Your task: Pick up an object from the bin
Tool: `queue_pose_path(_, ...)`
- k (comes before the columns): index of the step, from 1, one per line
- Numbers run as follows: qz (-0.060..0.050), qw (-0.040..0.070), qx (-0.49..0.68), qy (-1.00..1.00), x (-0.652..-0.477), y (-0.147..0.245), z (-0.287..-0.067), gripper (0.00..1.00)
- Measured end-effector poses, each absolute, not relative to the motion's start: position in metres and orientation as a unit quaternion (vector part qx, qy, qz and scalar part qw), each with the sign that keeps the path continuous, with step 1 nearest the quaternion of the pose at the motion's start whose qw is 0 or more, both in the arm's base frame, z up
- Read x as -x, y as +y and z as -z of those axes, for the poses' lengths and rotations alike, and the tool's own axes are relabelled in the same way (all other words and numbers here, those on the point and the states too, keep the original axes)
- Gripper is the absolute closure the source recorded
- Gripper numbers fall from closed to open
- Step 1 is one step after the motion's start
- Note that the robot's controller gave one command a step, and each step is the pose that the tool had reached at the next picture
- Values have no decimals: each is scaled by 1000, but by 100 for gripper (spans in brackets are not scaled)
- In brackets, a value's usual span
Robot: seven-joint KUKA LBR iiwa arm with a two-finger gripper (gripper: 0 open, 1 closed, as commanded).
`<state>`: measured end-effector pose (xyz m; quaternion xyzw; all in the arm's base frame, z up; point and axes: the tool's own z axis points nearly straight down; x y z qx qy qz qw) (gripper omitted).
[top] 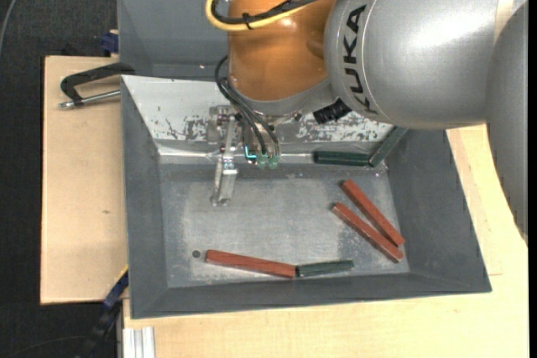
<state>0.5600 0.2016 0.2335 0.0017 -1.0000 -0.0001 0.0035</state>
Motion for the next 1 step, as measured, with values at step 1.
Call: queue_pose_path(1,-1,5,-3,-1000,-509,179,-163,0)
